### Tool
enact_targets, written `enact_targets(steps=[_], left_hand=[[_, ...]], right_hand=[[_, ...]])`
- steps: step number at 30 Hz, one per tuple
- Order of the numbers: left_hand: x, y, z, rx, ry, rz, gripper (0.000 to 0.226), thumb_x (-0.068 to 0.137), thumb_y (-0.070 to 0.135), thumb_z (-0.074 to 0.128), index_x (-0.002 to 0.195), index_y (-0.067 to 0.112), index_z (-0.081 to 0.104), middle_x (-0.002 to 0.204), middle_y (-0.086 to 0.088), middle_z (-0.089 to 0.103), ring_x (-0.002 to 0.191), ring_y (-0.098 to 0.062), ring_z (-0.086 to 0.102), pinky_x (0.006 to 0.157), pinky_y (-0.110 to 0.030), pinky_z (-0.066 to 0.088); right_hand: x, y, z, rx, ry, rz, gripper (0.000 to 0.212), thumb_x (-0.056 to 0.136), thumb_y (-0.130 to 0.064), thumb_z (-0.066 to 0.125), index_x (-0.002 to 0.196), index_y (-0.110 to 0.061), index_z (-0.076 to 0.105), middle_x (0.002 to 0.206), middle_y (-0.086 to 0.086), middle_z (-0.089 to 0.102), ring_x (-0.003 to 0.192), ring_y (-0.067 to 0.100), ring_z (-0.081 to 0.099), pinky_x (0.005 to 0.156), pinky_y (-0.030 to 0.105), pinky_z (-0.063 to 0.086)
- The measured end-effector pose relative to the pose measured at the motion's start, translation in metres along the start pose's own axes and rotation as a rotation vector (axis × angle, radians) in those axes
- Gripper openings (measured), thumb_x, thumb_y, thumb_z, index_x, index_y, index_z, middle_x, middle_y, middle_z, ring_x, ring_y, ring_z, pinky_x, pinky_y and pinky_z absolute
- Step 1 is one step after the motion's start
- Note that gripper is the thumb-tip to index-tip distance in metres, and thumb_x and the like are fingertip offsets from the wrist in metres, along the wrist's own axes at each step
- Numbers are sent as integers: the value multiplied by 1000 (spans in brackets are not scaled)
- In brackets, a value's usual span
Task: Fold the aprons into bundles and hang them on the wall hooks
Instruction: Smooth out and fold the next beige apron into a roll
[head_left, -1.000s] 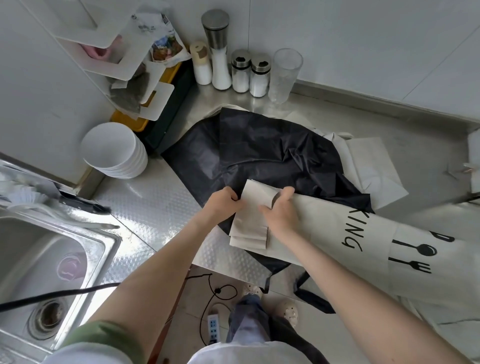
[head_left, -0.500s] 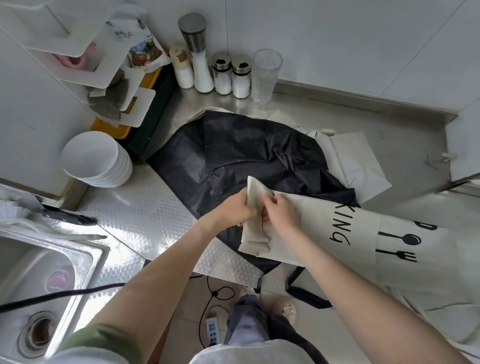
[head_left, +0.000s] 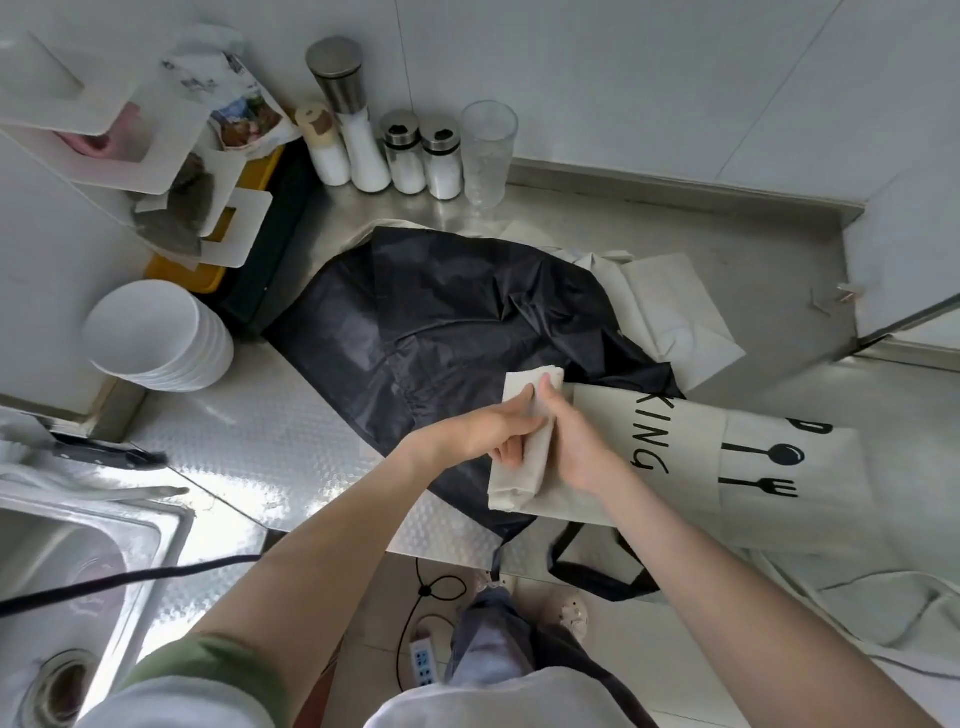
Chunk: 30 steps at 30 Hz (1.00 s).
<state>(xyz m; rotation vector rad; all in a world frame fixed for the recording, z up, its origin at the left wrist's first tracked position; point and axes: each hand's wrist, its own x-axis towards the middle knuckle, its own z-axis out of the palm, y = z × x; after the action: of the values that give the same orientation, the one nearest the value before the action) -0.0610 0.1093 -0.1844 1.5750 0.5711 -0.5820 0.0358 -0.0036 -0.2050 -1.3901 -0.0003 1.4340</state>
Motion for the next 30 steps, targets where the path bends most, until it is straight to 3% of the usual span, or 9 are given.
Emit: enact_targets(steps=[4,8,11,14,16,18,21,25,30], left_hand=[[9,7,11,-40,175,12,58,93,4,42,147,22,33,88,-4,65,81,-14,60,79,-21,49],[20,-2,6,149,652,-143,31,96,17,43,124,8,48,107,-7,60,94,-22,57,77,-28,45],[21,-10,2,-84,492,-302,37,94,34,53,114,4,56,103,-10,67,86,-22,66,74,-33,58],[11,-10,5,-422,186,-266,36,96,37,56,119,9,61,111,-9,69,100,-23,68,86,-37,57],[10,-14,11,-474,96,-187,33,95,31,59,122,13,59,117,-5,68,106,-19,66,86,-34,56],[12,-16,17,-436,127,-146,29,92,25,63,119,17,58,114,-1,68,103,-15,65,80,-29,55],[15,-22,21,-364,168,-134,25,87,14,67,111,18,59,111,-4,68,101,-19,66,84,-34,57],[16,-25,22,-302,208,-101,47,81,10,69,123,16,49,115,-6,64,100,-20,64,70,-31,56],[11,-21,25,-287,244,-33,53,86,4,62,127,25,37,117,-9,54,101,-24,59,75,-37,55]], right_hand=[[0,5,-12,-150,115,52,34,87,-38,68,98,-6,65,96,17,68,90,27,65,89,39,52],[-5,7,-18,-202,313,133,39,92,-36,62,118,-7,57,102,11,68,89,25,65,79,37,52],[-12,6,-21,-12,240,134,34,96,-35,56,116,-8,59,101,10,69,88,23,67,74,35,54],[-17,7,-26,128,101,130,32,96,-34,56,116,-10,62,111,12,70,103,25,66,86,38,54],[-20,9,-29,108,47,123,25,94,-26,59,113,-9,64,106,11,70,97,23,67,81,35,56],[-20,14,-27,-25,65,117,22,91,-19,63,111,-9,64,100,8,71,90,20,67,80,34,57],[-21,20,-20,-613,213,-12,42,86,-29,70,120,-8,56,108,3,66,100,20,63,86,34,52],[-34,29,-12,-917,440,-172,60,86,-34,69,124,-10,30,94,0,50,74,18,53,49,22,35],[-31,43,-19,-1144,557,-367,69,83,-34,71,134,-10,29,122,6,43,105,24,47,77,30,38]])
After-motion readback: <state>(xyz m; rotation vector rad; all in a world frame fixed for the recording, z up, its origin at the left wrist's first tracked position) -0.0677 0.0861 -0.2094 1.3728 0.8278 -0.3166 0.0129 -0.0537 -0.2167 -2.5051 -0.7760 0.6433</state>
